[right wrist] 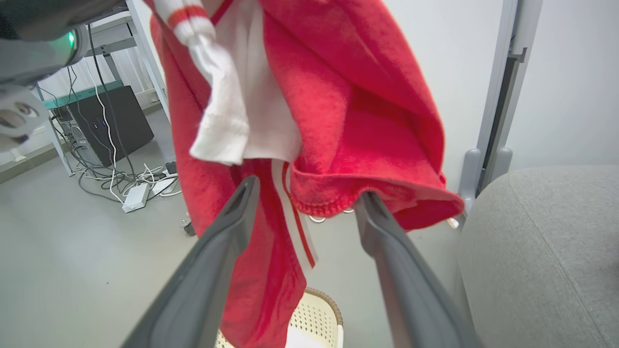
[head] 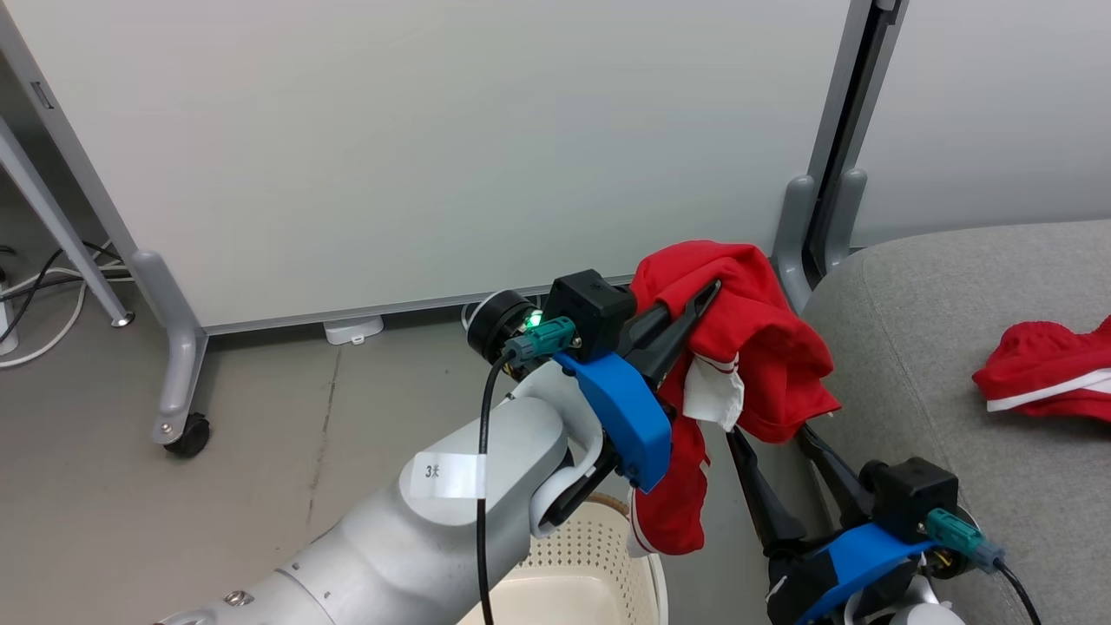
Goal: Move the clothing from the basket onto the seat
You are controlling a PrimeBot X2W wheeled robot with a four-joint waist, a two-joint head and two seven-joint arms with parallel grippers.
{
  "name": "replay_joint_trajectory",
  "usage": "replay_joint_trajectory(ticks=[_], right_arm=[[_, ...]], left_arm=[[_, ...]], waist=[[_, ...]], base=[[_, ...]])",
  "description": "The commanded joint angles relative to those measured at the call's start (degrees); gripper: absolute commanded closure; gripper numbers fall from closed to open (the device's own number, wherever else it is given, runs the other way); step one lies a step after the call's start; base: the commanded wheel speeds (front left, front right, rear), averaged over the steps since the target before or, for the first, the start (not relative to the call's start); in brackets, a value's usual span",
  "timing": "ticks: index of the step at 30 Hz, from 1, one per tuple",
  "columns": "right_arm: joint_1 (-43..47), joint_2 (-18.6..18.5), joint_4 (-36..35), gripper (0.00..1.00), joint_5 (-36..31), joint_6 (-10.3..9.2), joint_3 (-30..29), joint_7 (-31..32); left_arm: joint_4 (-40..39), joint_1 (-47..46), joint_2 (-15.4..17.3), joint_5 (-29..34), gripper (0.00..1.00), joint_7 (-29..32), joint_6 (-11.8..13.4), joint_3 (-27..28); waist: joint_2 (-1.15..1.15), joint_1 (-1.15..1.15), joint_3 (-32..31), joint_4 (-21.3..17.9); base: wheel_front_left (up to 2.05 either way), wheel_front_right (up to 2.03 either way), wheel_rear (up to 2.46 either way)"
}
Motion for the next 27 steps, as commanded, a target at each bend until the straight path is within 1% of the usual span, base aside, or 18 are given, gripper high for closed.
replay_joint_trajectory(ticks=[1,11,18,22,27], right_arm=[[-0.8,0.1,-0.2,0.00,-0.2,0.01,-0.2,0.1],[0.0,0.0,-2.7,0.00,-2.1,0.01,-4.3,2.0],[0.4,0.0,-4.8,0.00,-2.1,0.01,-4.7,4.0],[-2.1,0.0,-3.6,0.00,-1.9,0.01,-3.8,5.6],[-6.0,0.0,0.6,0.00,-2.0,0.01,-2.0,7.2]], left_arm=[[0.3,-0.6,0.0,-0.2,1.00,-0.3,0.2,-0.2],[1.5,0.2,0.0,-0.3,1.00,-0.3,0.3,0.1],[2.1,0.8,0.0,-0.5,1.00,-0.3,0.2,0.0],[1.6,0.7,0.0,-0.5,1.00,-0.3,0.2,-0.3],[1.0,0.5,0.0,-0.7,1.00,-0.3,0.3,-0.5]], waist=[[0.00,0.00,0.1,-0.1],[0.00,0.00,0.3,-0.6],[0.00,0.00,0.5,-1.1],[0.00,0.00,0.8,-1.4],[0.00,0.00,1.2,-1.3]], base=[[0.00,0.00,0.00],[0.00,0.00,0.00],[0.00,0.00,0.00],[0.00,0.00,0.00],[0.00,0.00,0.00]])
